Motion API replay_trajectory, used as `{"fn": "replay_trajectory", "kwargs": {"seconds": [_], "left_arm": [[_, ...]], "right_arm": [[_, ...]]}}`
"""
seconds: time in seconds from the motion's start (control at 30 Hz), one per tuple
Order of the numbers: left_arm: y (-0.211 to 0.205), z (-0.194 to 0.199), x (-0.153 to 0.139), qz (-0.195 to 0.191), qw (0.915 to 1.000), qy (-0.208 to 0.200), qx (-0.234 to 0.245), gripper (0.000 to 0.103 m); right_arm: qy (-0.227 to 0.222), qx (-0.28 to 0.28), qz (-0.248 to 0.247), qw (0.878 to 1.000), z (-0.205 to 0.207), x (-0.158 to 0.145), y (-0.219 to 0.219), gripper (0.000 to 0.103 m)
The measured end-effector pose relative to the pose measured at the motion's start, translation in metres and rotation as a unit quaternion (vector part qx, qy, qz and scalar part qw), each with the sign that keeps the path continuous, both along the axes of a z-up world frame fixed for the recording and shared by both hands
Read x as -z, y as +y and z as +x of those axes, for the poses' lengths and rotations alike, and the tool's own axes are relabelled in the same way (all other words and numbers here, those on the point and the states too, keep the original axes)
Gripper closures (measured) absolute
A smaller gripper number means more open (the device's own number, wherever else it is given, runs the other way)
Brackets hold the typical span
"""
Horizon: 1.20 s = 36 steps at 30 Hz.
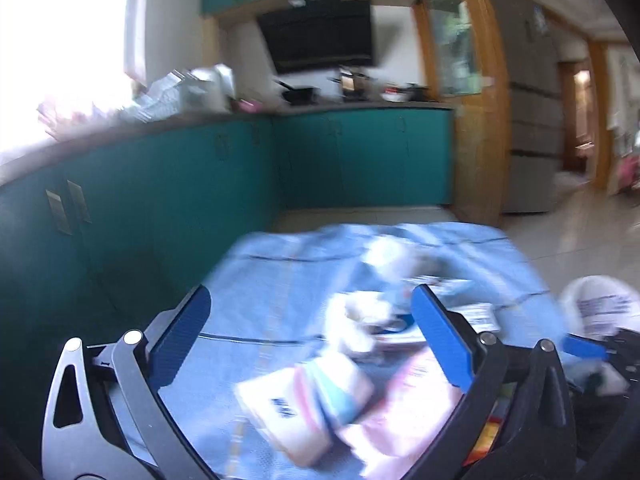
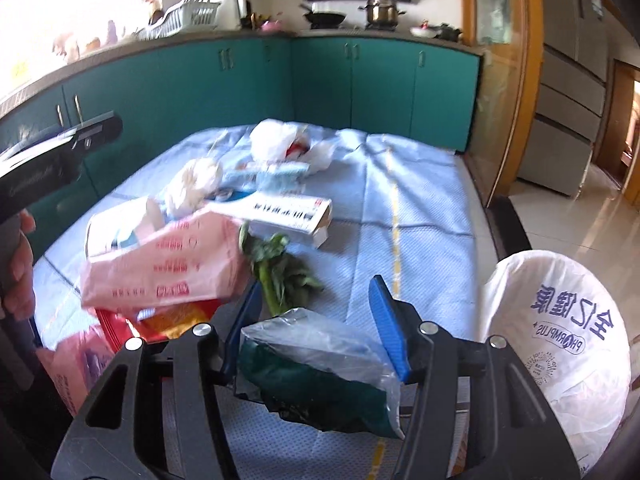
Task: Collect trash
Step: 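Grasp the clear bag of dark green contents with the right tool while the left grasps the pink plastic bag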
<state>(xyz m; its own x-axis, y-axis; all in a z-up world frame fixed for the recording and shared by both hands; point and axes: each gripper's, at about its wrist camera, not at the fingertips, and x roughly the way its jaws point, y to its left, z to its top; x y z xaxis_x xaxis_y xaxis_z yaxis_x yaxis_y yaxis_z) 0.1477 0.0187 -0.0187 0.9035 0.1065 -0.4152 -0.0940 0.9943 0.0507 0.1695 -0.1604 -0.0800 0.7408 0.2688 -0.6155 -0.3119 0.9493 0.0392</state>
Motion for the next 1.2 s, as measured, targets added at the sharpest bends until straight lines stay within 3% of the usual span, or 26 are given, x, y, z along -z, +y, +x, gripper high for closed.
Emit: {"fn": "replay_trajectory", "kwargs": {"seconds": [0.1, 0.2, 0.4, 0.5, 0.63, 0.8, 0.87, 0.9, 1.07, 1.2], "left_arm": [[0.025, 0.008, -0.002, -0.102, 0.9915, 0.038, 0.071, 0.003], [0.034, 0.011, -0.005, -0.131, 0.9807, 0.059, 0.132, 0.006], [0.035, 0.017, 0.002, -0.125, 0.9635, 0.111, 0.209, 0.031], [0.019, 0.019, 0.015, -0.116, 0.9421, 0.158, 0.272, 0.03], [-0.013, 0.011, 0.032, -0.072, 0.9259, 0.188, 0.32, 0.029], [-0.04, 0.017, 0.058, -0.028, 0.9199, 0.229, 0.317, 0.031], [-0.043, 0.023, 0.067, -0.018, 0.9205, 0.242, 0.306, 0.05], [-0.044, 0.025, 0.071, -0.013, 0.9212, 0.246, 0.301, 0.055], [-0.04, 0.033, 0.075, -0.007, 0.9304, 0.239, 0.278, 0.074], [-0.034, 0.035, 0.066, -0.018, 0.9401, 0.221, 0.259, 0.08]], "right_arm": [[-0.005, -0.002, -0.001, 1.0, -0.004, -0.005, -0.002, 0.044], [-0.008, -0.012, -0.015, 1.0, -0.009, -0.006, -0.001, 0.035], [0.007, -0.037, -0.027, 0.999, -0.012, -0.001, 0.003, 0.027], [0.021, -0.042, -0.038, 0.998, -0.012, 0.0, -0.001, 0.027], [0.036, -0.04, -0.037, 0.998, -0.014, 0.002, -0.013, 0.023], [0.044, -0.039, -0.057, 0.997, -0.017, 0.008, -0.013, 0.023], [0.048, -0.039, -0.064, 0.996, -0.018, 0.011, -0.013, 0.023], [0.05, -0.037, -0.067, 0.996, -0.017, 0.012, -0.013, 0.023], [0.061, -0.028, -0.076, 0.995, -0.013, 0.018, -0.014, 0.023], [0.066, -0.02, -0.076, 0.995, -0.011, 0.021, -0.015, 0.026]]}}
